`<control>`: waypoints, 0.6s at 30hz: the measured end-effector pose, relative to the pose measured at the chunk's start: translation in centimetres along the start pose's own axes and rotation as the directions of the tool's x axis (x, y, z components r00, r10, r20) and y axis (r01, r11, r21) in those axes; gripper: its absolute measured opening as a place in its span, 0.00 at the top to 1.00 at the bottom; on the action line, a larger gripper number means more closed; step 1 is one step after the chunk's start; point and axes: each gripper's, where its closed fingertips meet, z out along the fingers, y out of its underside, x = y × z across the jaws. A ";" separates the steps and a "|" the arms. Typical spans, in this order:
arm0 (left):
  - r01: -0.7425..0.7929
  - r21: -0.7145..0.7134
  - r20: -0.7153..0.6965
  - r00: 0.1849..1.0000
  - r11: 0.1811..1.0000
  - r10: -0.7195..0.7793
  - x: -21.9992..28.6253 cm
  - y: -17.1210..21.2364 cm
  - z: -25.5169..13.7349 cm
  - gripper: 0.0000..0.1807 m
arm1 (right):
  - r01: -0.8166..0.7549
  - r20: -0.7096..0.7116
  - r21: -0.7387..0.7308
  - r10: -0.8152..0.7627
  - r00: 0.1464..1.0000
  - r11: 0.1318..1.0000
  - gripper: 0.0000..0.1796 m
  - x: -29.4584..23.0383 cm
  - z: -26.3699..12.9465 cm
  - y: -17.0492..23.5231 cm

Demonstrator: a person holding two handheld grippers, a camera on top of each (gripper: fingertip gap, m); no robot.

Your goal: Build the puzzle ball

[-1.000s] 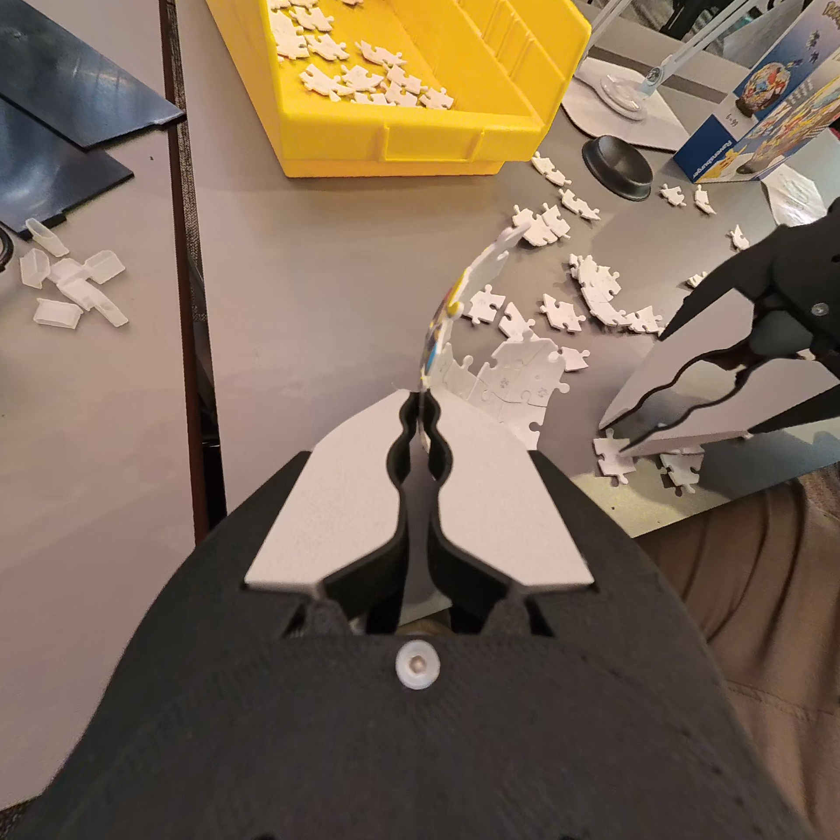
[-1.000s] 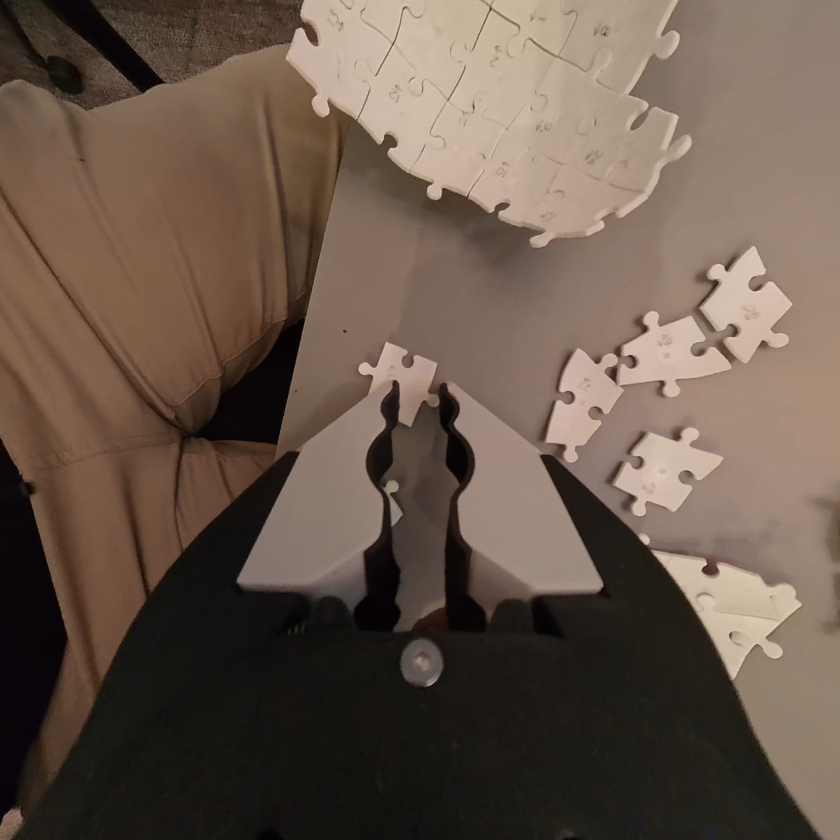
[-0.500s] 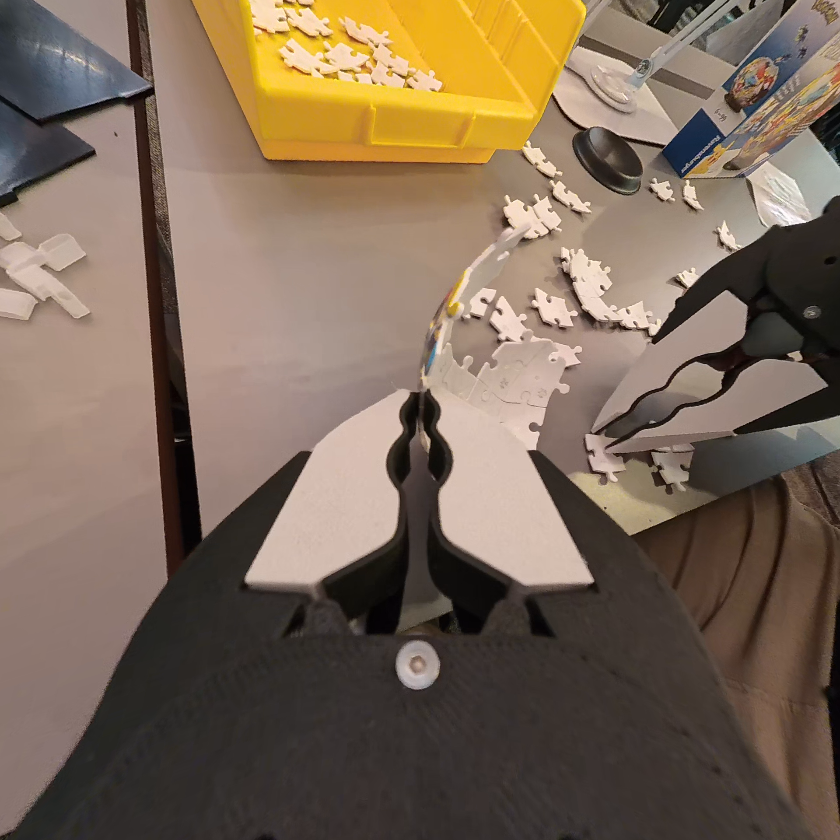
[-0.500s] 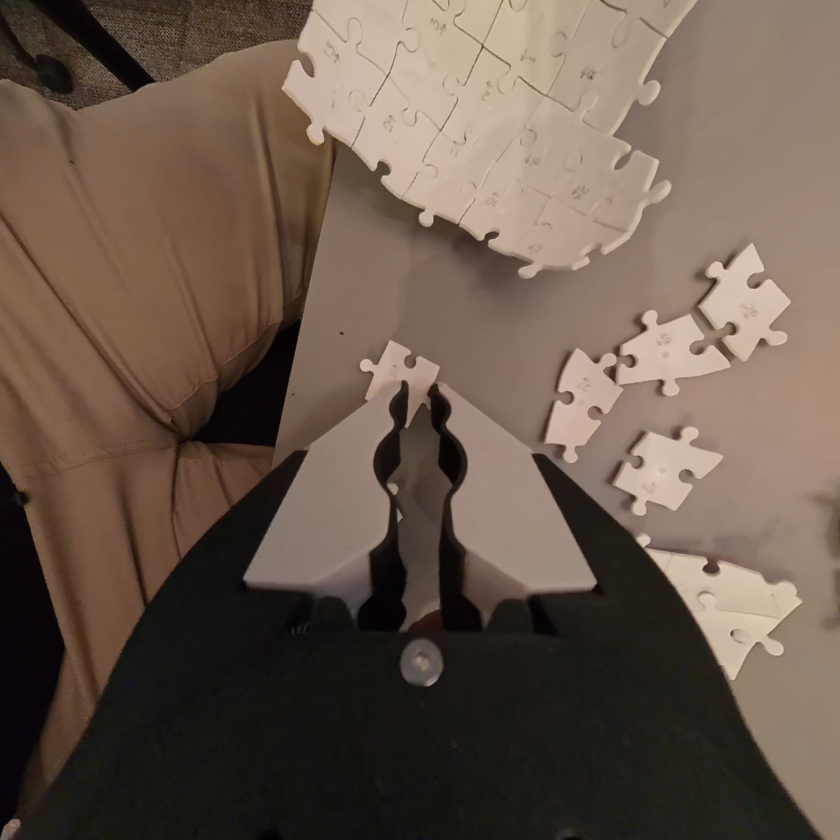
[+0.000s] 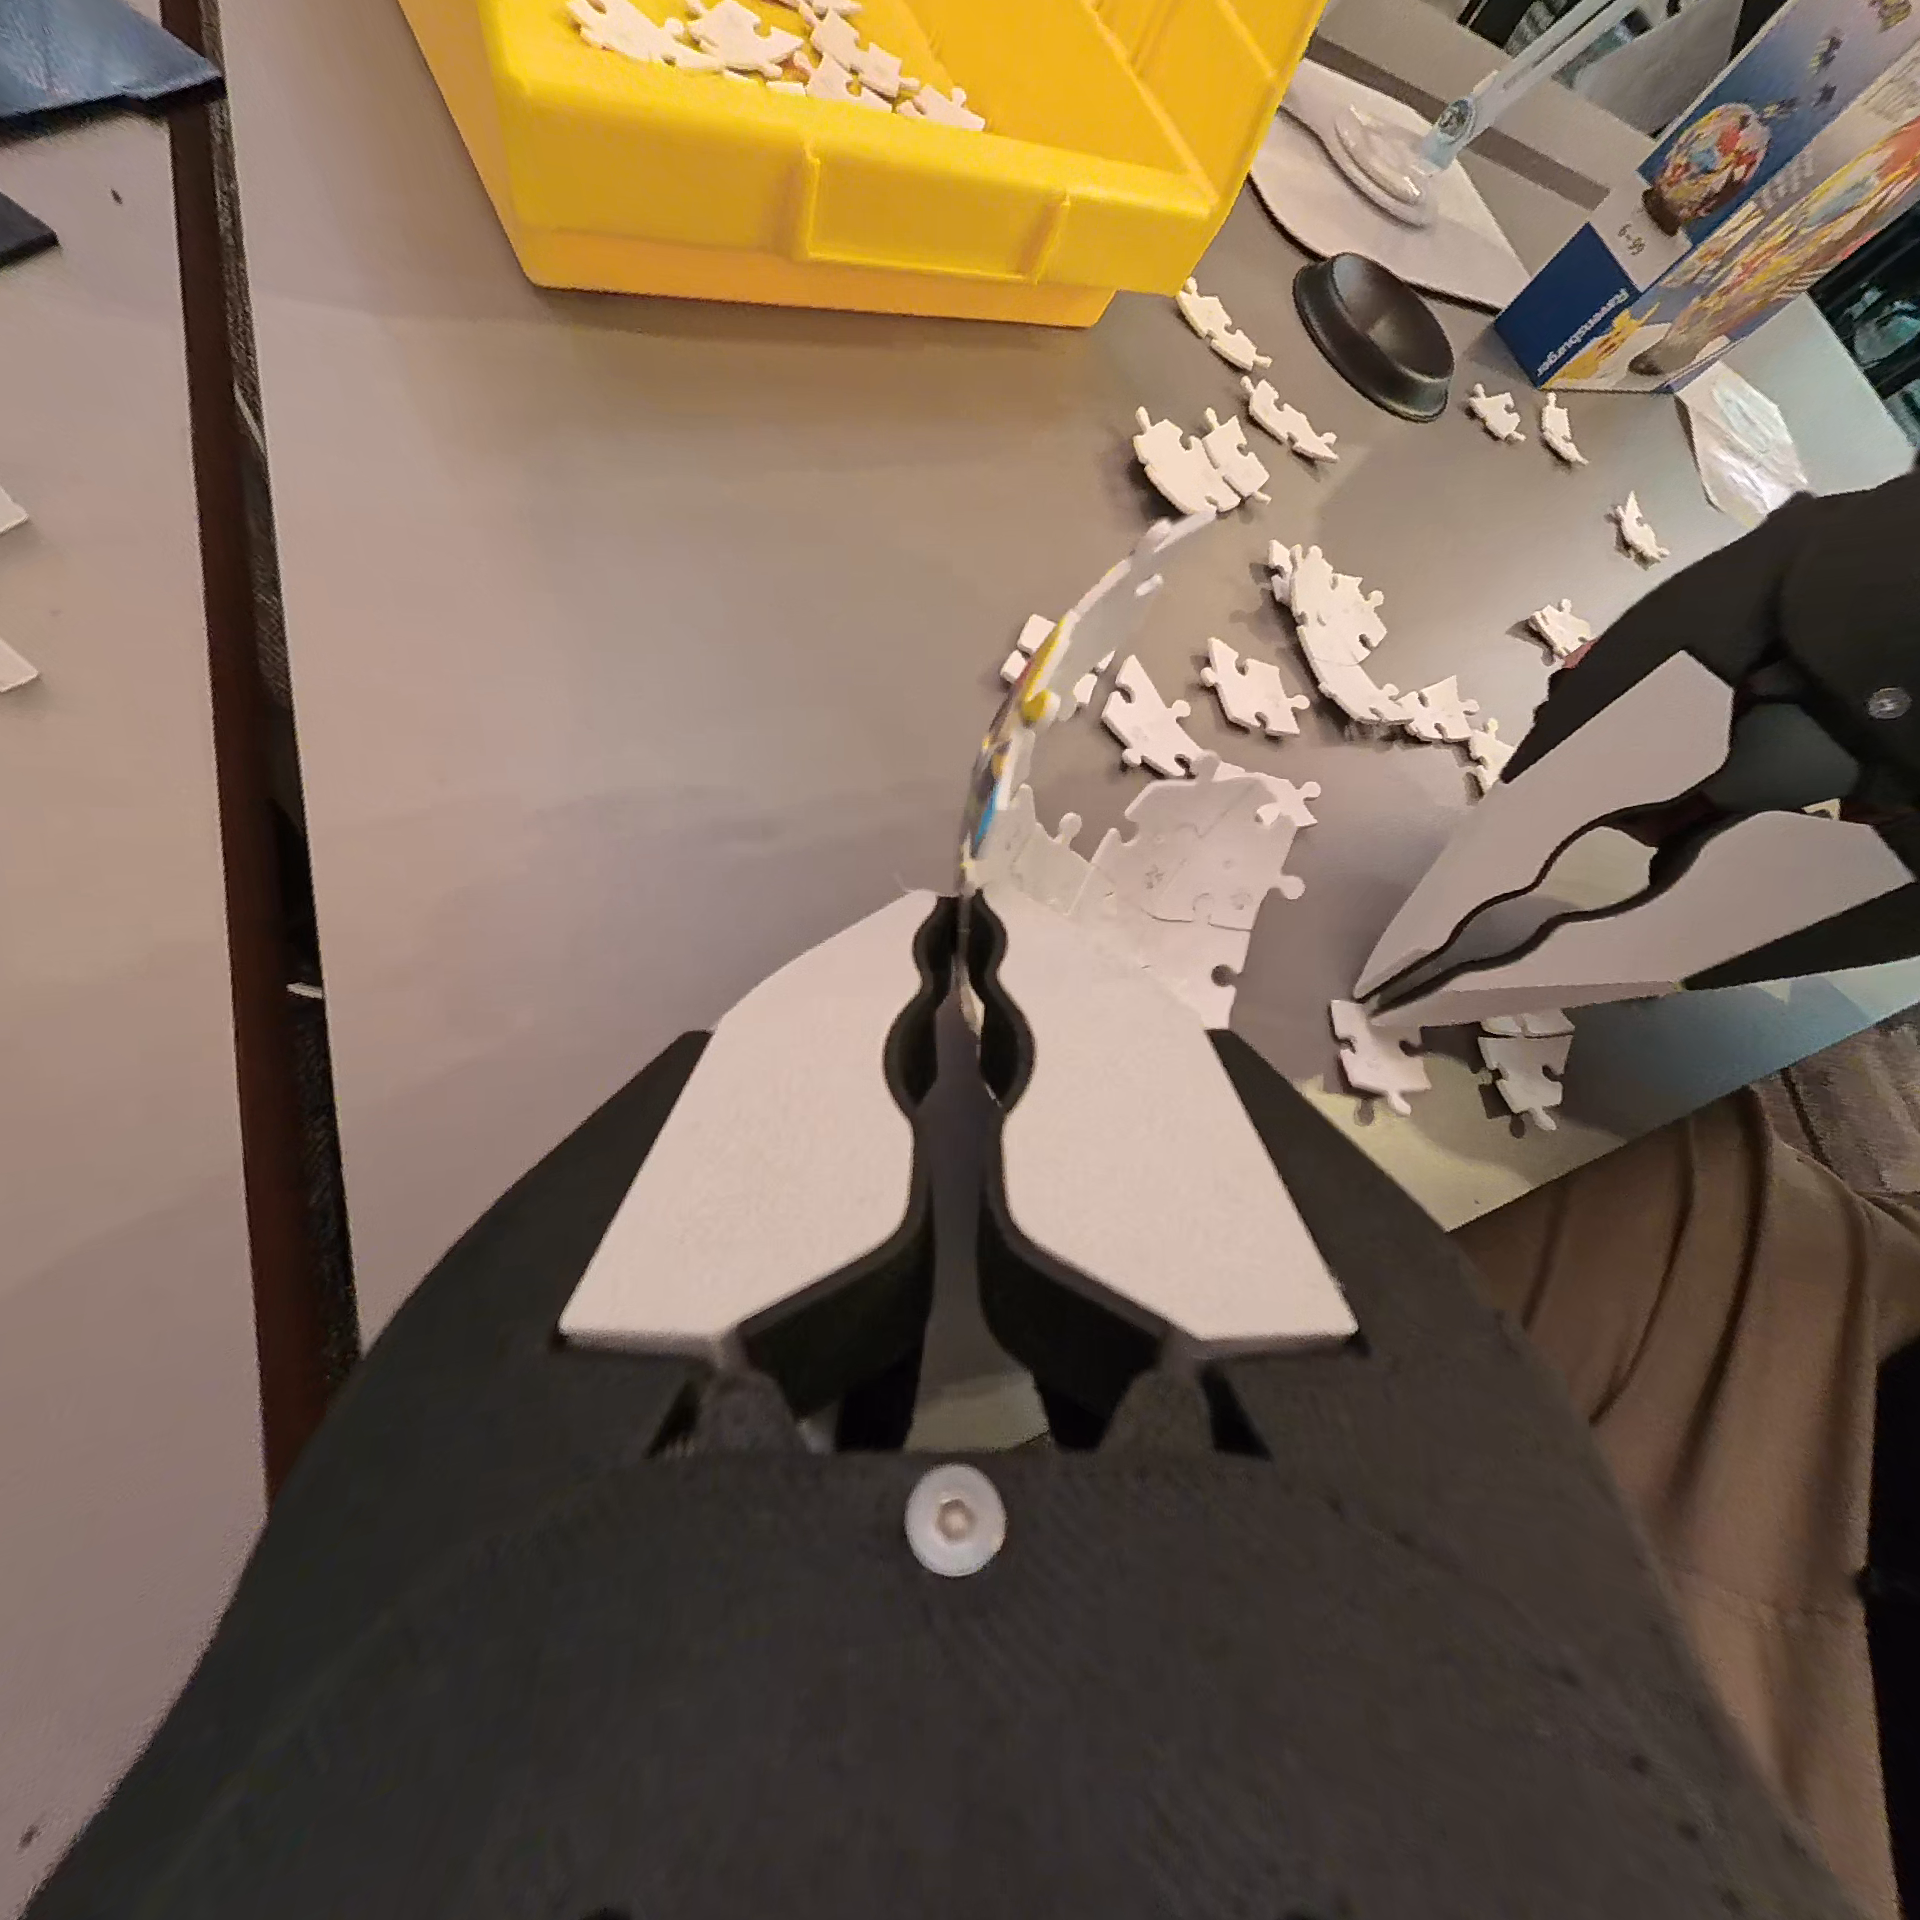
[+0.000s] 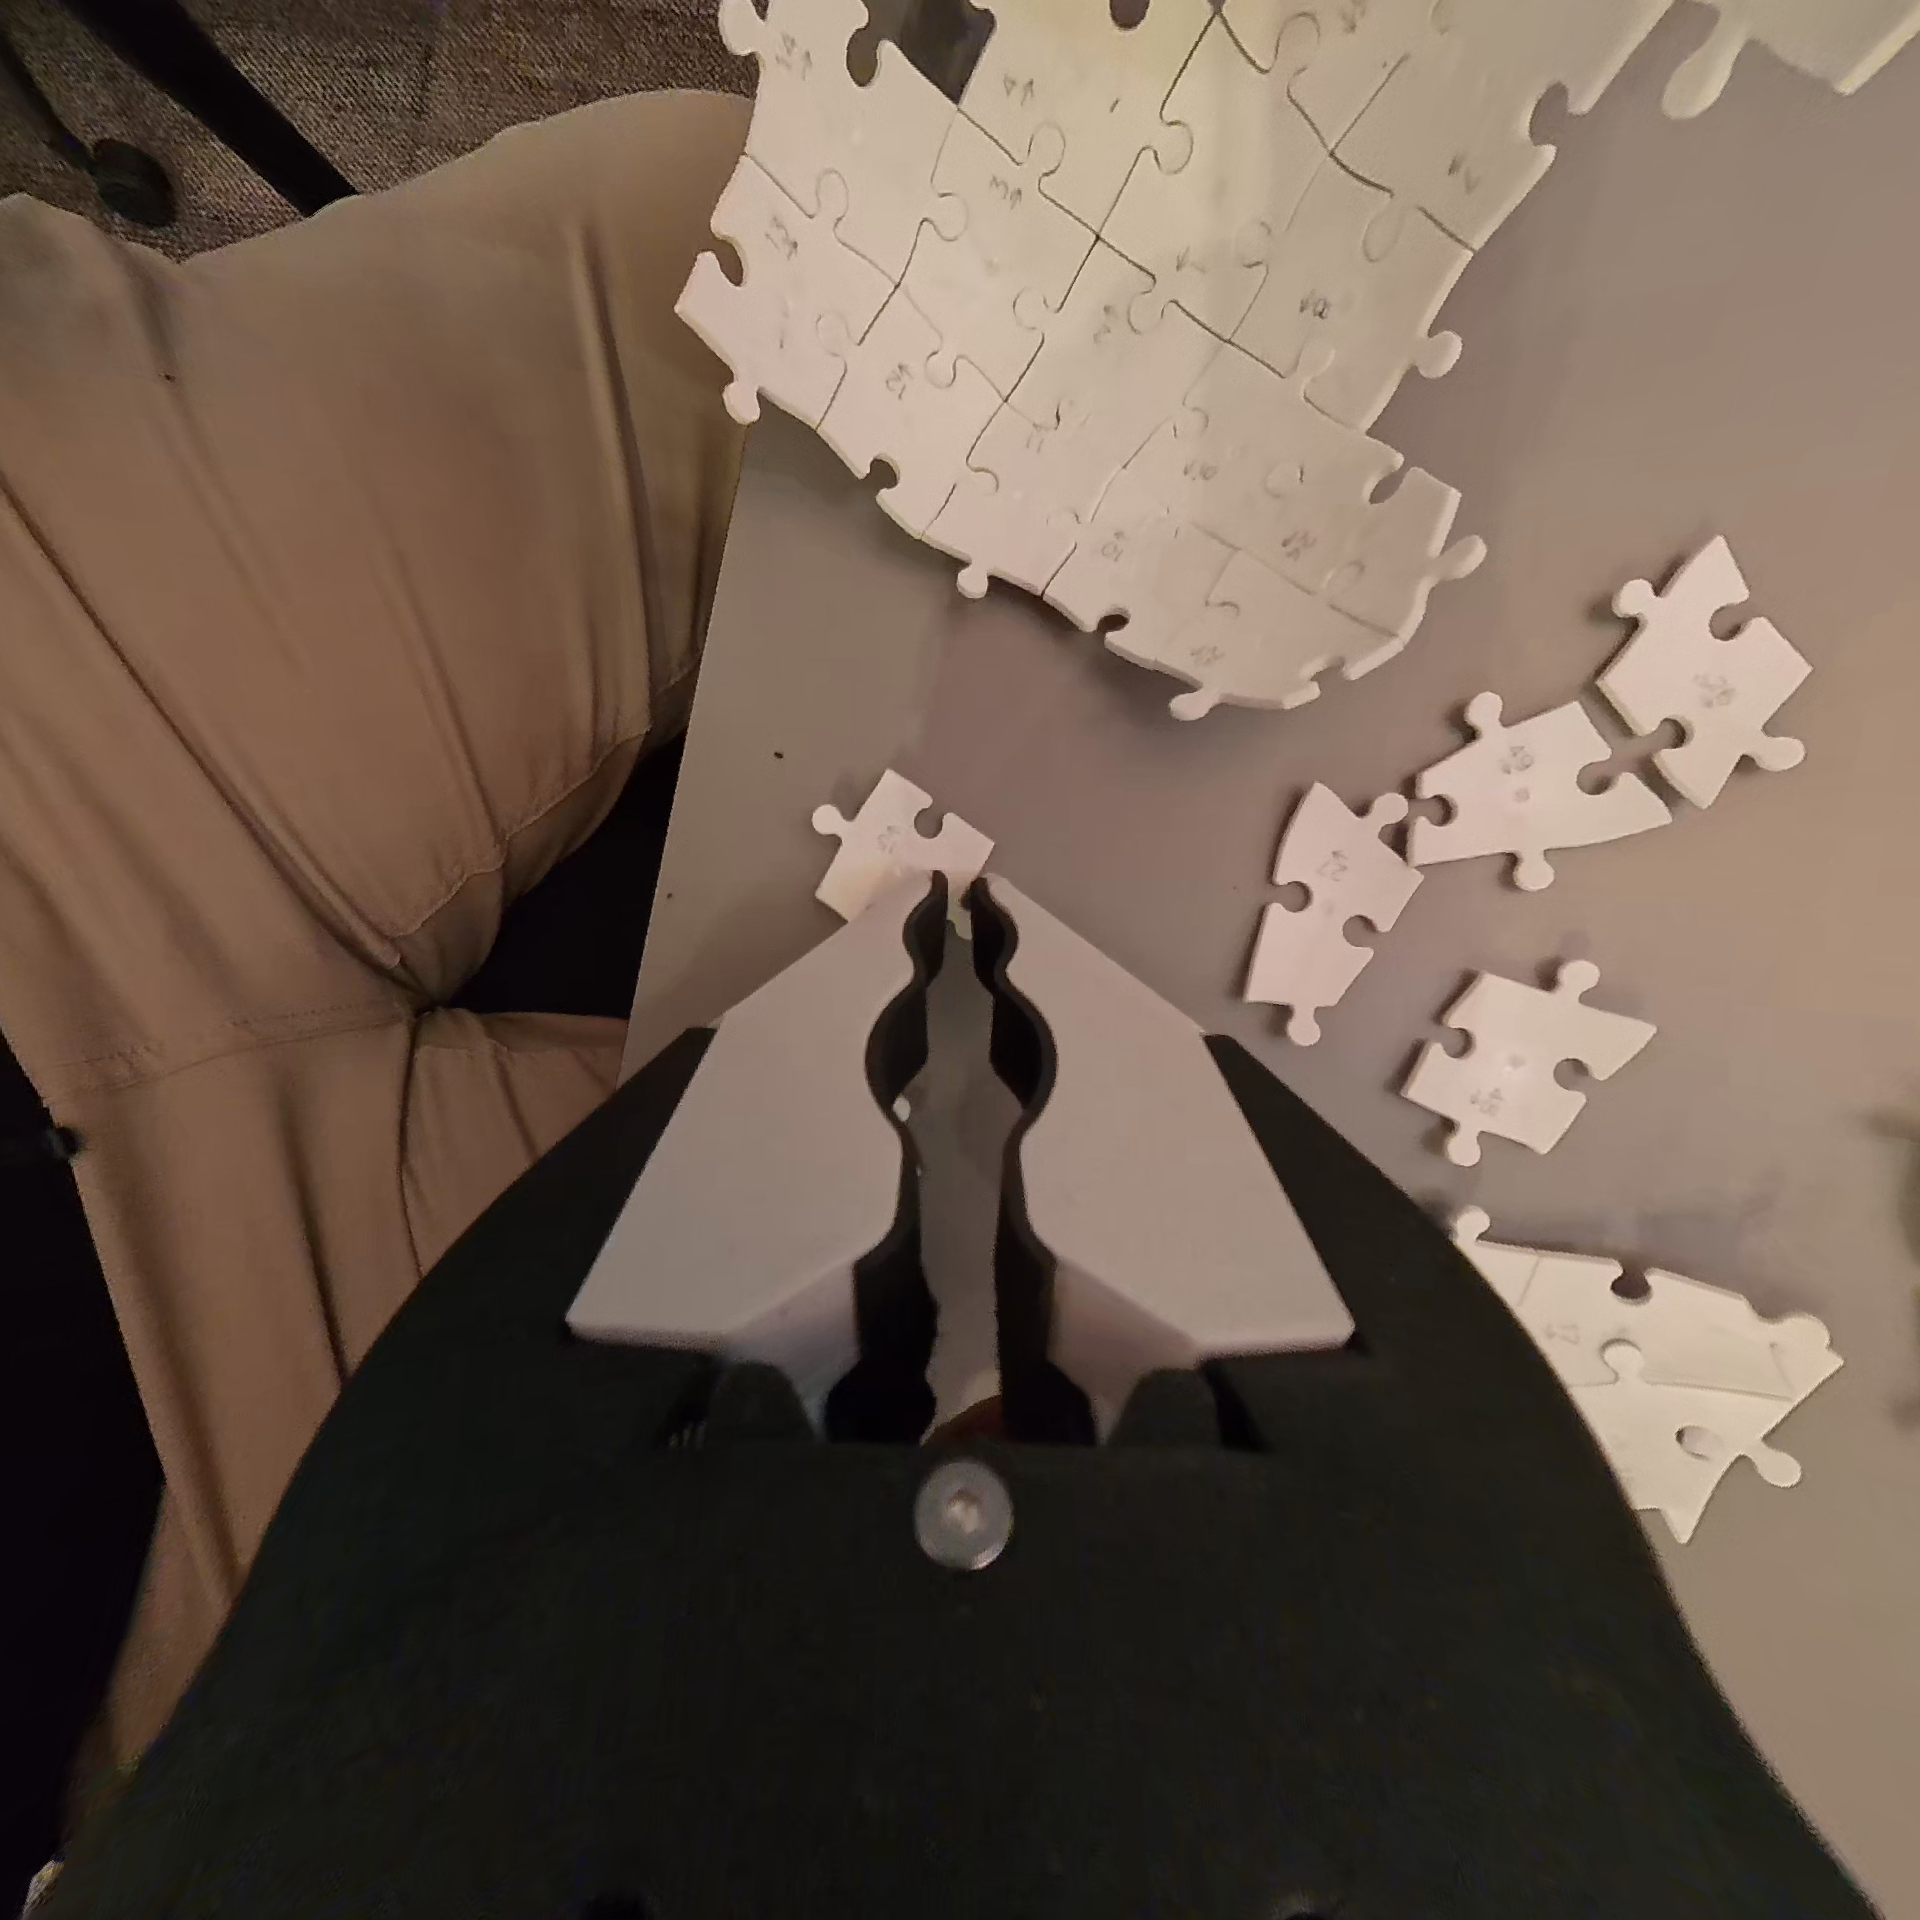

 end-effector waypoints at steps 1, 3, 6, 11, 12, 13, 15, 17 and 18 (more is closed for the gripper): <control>0.007 0.002 -0.006 1.000 1.000 -0.007 0.0 0.0 0.1 0.99 | 0.000 0.000 -0.001 0.000 1.000 1.000 0.98 0.0 0.0 0.0; 0.016 0.003 -0.011 1.000 1.000 -0.015 0.0 0.1 0.2 0.99 | -0.001 0.004 -0.003 0.001 1.000 1.000 0.95 0.0 0.0 0.1; 0.023 0.007 -0.020 1.000 1.000 -0.023 0.0 0.0 0.3 0.99 | 0.002 0.017 -0.002 -0.002 1.000 1.000 0.91 -0.2 -0.1 0.1; 0.031 0.010 -0.030 0.999 0.999 -0.031 0.1 0.0 0.4 0.99 | 0.034 0.020 -0.003 -0.034 0.999 0.999 0.85 -0.5 0.0 0.0; 0.033 0.011 -0.031 0.999 0.999 -0.032 0.1 0.0 0.4 0.99 | 0.038 0.019 -0.002 -0.038 0.999 0.999 0.83 -0.6 0.0 -0.1; 0.034 0.012 -0.032 0.999 0.999 -0.033 0.1 0.0 0.4 0.99 | 0.042 0.018 -0.003 -0.042 0.999 0.999 0.83 -0.6 0.0 -0.1; 0.034 0.012 -0.035 0.999 0.999 -0.034 0.1 0.0 0.4 0.99 | 0.055 0.010 -0.006 -0.055 0.998 0.998 0.83 -0.7 0.1 -0.1; 0.034 0.013 -0.036 0.999 0.999 -0.034 0.1 0.0 0.4 0.99 | 0.058 0.010 -0.005 -0.058 0.998 0.998 0.85 -0.8 0.2 -0.2; 0.035 0.014 -0.038 0.999 0.999 -0.035 0.1 0.0 0.4 0.99 | 0.056 0.005 -0.006 -0.056 0.998 0.998 0.87 -0.7 0.2 -0.3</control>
